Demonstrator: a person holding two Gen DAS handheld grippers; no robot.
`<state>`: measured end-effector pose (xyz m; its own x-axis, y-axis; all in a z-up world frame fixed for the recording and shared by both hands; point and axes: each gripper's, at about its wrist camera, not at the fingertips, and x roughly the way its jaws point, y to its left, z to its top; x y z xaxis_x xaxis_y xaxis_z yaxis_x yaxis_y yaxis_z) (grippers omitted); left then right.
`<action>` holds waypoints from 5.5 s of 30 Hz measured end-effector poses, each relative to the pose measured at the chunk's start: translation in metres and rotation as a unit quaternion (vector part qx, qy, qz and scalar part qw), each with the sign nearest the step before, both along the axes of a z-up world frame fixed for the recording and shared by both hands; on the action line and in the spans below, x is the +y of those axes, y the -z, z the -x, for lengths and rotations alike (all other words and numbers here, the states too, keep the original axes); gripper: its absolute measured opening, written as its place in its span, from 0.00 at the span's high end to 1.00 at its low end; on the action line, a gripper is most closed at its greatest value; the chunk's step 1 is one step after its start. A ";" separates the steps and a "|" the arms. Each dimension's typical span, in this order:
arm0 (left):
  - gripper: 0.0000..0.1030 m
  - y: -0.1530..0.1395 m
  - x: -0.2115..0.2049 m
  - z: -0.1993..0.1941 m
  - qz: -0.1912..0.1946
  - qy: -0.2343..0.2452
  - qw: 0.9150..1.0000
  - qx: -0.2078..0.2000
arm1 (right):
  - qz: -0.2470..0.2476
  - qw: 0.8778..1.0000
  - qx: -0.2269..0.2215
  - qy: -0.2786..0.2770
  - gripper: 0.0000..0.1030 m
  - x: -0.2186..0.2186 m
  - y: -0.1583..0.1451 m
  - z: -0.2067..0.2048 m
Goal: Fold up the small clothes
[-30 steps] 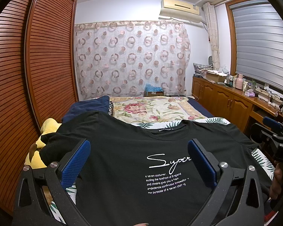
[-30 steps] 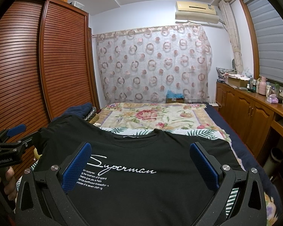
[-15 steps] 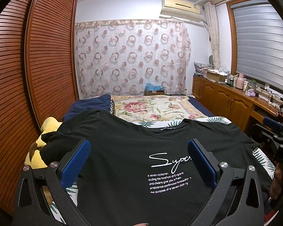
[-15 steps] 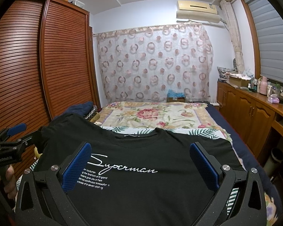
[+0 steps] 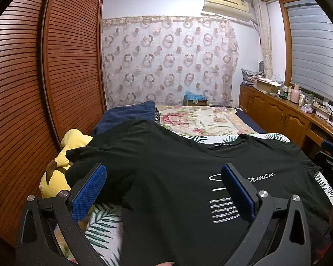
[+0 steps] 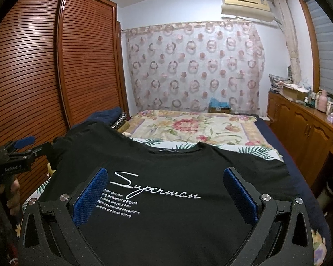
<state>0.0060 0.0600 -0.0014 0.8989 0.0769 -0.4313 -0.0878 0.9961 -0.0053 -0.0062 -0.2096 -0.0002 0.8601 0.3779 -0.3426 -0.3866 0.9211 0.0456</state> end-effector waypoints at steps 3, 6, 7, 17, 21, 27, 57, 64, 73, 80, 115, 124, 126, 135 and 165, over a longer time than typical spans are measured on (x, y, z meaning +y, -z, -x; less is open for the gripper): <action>0.00 0.003 0.009 -0.002 0.002 0.002 1.000 0.005 | 0.002 1.000 0.002 -0.006 0.00 0.002 -0.003 -0.007; 0.00 0.005 0.019 -0.004 0.005 0.008 1.000 0.013 | 0.004 1.000 0.001 -0.012 0.00 0.005 -0.004 -0.011; 0.00 0.006 0.022 -0.006 0.006 0.010 1.000 0.016 | 0.005 1.000 0.002 -0.016 0.00 0.005 -0.005 -0.013; 0.26 0.019 0.075 -0.024 0.022 0.012 0.999 0.043 | 0.022 0.998 0.022 -0.060 0.00 0.015 0.004 -0.037; 0.39 0.024 0.101 -0.038 0.024 -0.005 0.998 0.057 | 0.027 0.996 0.034 -0.078 0.00 0.017 0.006 -0.044; 0.40 0.033 0.138 -0.055 0.039 -0.036 0.996 0.075 | 0.034 0.993 0.055 -0.098 0.00 0.018 0.009 -0.051; 1.00 0.013 0.168 -0.084 0.050 0.007 0.996 0.069 | 0.027 0.990 0.083 -0.107 0.00 0.013 0.015 -0.065; 0.64 0.005 0.177 -0.093 0.022 -0.031 0.997 0.070 | 0.020 0.991 0.082 -0.101 0.00 0.010 0.018 -0.063; 0.31 0.061 0.194 -0.115 0.115 0.005 0.984 0.139 | 0.016 0.990 0.096 -0.097 0.00 0.013 0.024 -0.068; 0.93 0.061 0.181 -0.114 0.071 0.006 0.987 0.145 | 0.020 0.991 0.093 -0.093 0.00 0.012 0.022 -0.066; 0.96 0.017 0.115 -0.049 -0.053 -0.001 0.992 0.111 | 0.010 0.992 0.094 -0.078 0.00 0.002 0.023 -0.065; 0.96 0.019 0.106 -0.031 -0.038 0.003 0.994 0.104 | 0.017 0.992 0.095 -0.079 0.00 0.003 0.021 -0.067; 0.96 0.021 0.104 -0.028 -0.031 0.005 0.994 0.104 | 0.016 0.992 0.095 -0.079 0.00 0.003 0.021 -0.067; 0.52 0.027 0.118 -0.018 -0.004 -0.017 0.996 0.088 | 0.019 0.992 0.097 -0.080 0.00 0.002 0.023 -0.067; 0.96 -0.020 0.081 -0.019 0.021 0.051 0.998 0.025 | 0.019 0.993 0.091 -0.072 0.00 -0.004 0.018 -0.066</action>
